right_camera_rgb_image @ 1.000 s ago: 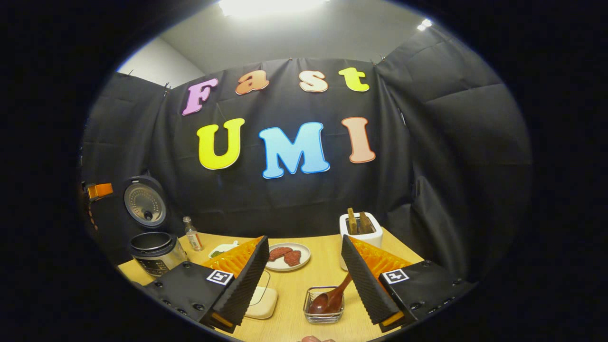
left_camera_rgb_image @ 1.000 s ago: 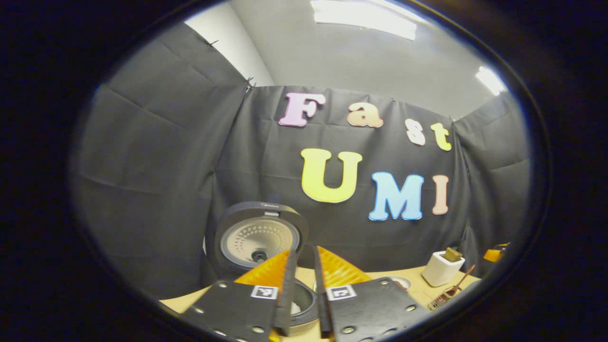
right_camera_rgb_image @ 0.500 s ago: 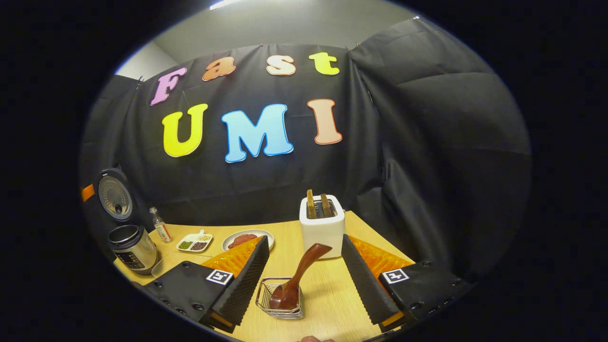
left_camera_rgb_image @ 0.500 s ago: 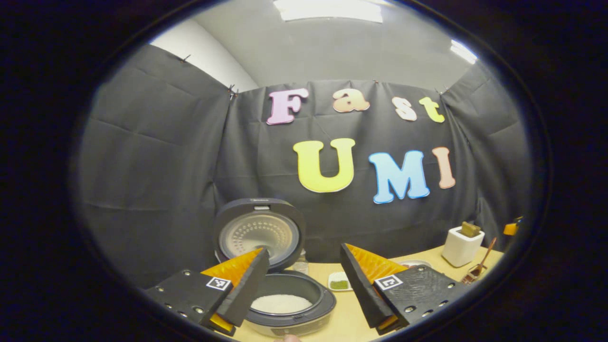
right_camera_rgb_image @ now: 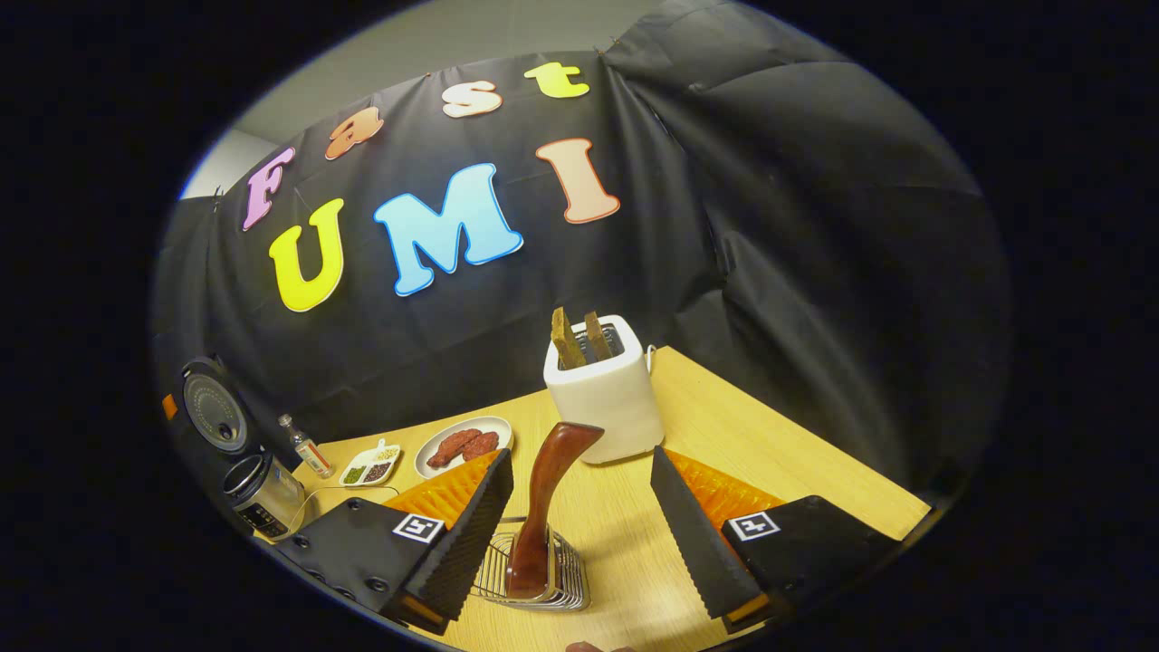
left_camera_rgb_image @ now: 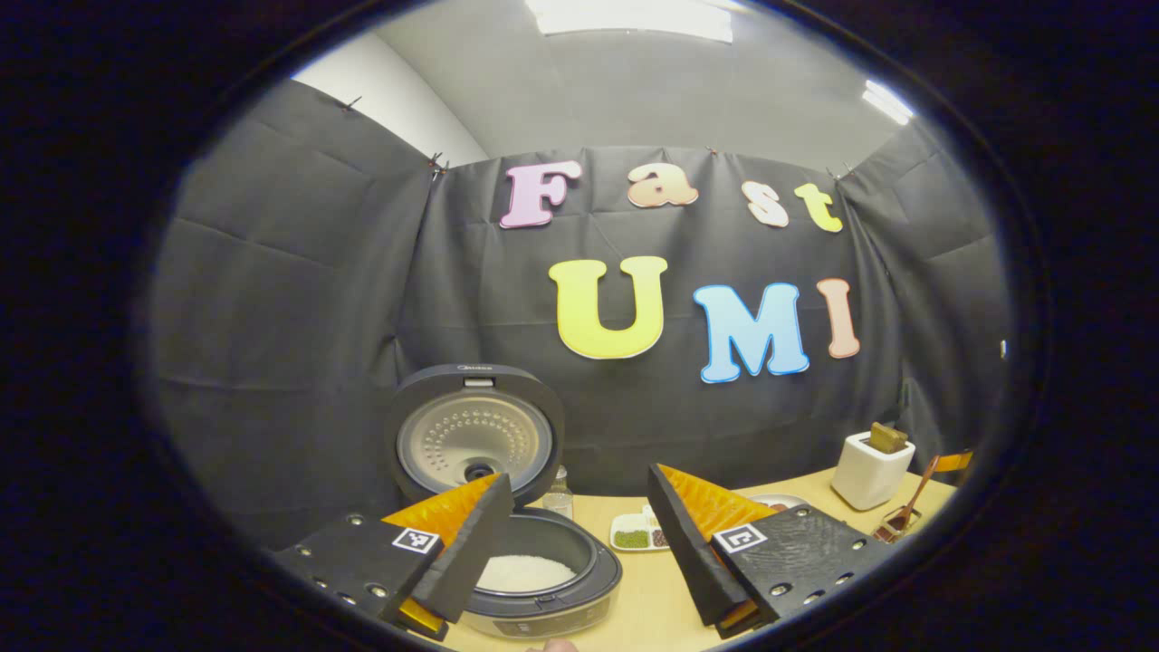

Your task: Close the left gripper, press the button to open the rice cooker; take a wooden spoon from the chopstick holder with the right hand, scoop a spoonful of rice and pour it into the rice cooker, then put the wooden spoon back into the chopstick holder.

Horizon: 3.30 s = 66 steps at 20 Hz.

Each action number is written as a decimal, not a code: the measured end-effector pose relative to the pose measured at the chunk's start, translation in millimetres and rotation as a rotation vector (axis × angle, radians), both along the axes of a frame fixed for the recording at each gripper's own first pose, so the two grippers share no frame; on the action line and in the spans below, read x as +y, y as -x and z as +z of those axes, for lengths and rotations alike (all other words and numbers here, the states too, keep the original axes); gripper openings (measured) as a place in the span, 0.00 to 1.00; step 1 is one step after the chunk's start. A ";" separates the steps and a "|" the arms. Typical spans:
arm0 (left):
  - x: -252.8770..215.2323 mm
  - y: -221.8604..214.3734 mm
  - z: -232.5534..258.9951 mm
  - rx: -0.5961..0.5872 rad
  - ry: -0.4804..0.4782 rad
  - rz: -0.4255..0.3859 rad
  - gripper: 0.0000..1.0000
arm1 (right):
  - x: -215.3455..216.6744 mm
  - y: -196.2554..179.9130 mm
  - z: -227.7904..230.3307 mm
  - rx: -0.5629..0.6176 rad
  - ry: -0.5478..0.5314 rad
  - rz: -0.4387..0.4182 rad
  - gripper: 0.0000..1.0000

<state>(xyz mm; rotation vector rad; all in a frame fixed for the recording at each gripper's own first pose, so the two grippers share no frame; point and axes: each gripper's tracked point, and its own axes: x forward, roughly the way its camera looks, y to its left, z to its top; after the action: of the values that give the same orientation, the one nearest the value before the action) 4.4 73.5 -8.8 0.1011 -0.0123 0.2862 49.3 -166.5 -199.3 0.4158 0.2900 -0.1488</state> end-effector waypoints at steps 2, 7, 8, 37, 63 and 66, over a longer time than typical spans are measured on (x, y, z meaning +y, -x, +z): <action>-1.6 -1.8 -2.7 0.006 0.004 -0.004 0.94 | 5.7 -11.3 -9.7 0.014 -0.035 0.022 0.98; -5.0 -5.9 -16.6 0.015 0.008 -0.017 0.93 | 16.1 -40.0 -29.4 0.038 -0.131 0.063 0.98; -3.9 -7.4 -21.2 0.024 0.006 -0.014 0.94 | 18.5 -45.8 -31.5 0.040 -0.147 0.072 0.98; -7.4 -16.5 -44.2 0.012 0.097 -0.115 0.93 | 33.0 -53.5 62.2 -0.088 -0.104 0.062 0.21; 63.8 30.3 -77.7 0.019 0.242 0.000 0.93 | 253.3 -86.4 74.3 -0.093 0.158 0.444 0.21; 85.6 32.4 -83.5 0.033 0.213 0.067 0.92 | 260.8 -91.5 48.1 -0.032 0.213 0.460 0.21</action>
<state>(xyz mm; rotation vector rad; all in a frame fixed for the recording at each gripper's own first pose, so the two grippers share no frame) -28.0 159.1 -92.3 -0.1059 0.0548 0.3506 140.7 94.2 -151.2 0.1326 0.3274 0.2755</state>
